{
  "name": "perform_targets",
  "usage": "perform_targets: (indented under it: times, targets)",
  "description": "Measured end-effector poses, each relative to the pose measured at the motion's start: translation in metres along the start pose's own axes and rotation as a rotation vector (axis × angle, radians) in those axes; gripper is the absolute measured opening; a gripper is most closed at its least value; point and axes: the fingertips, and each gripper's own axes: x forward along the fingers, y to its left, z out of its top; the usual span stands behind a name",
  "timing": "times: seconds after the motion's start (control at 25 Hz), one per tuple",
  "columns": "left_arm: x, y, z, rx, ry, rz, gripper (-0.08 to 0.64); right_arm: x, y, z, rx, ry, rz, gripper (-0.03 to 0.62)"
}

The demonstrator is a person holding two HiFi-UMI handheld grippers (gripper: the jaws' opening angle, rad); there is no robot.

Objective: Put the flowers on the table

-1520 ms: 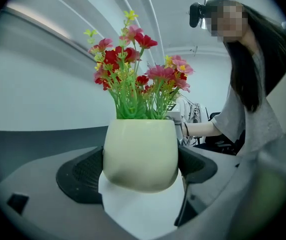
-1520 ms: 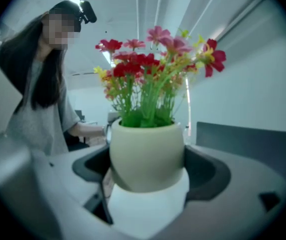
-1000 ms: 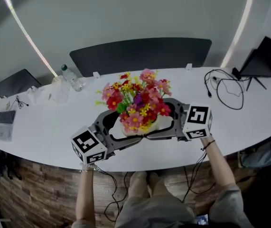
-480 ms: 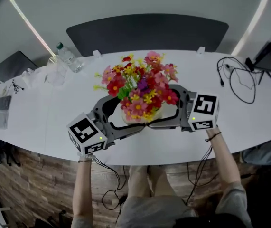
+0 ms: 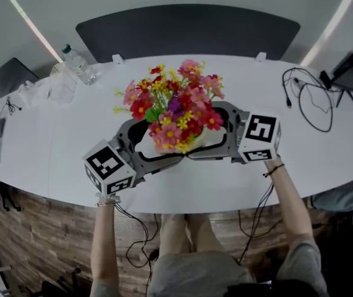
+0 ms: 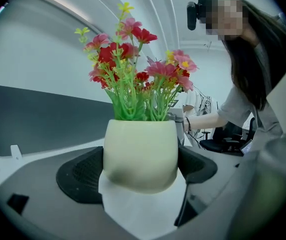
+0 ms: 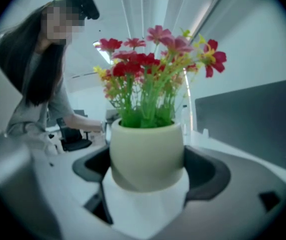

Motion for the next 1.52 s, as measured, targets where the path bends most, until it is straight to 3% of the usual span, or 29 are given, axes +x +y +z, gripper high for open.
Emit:
perform_targets:
  times: [0.88, 1.52]
  targets:
    - [0.018, 0.041, -0.07, -0.001, 0.109, 0.044, 0.457, 0.032, -0.04, -0.066, 0.001, 0.077, -0.02, 0.445]
    - [0.022, 0.043, -0.104, -0.047, 0.171, 0.058, 0.456, 0.041, -0.041, -0.097, 0.01, 0.138, -0.038, 0.445]
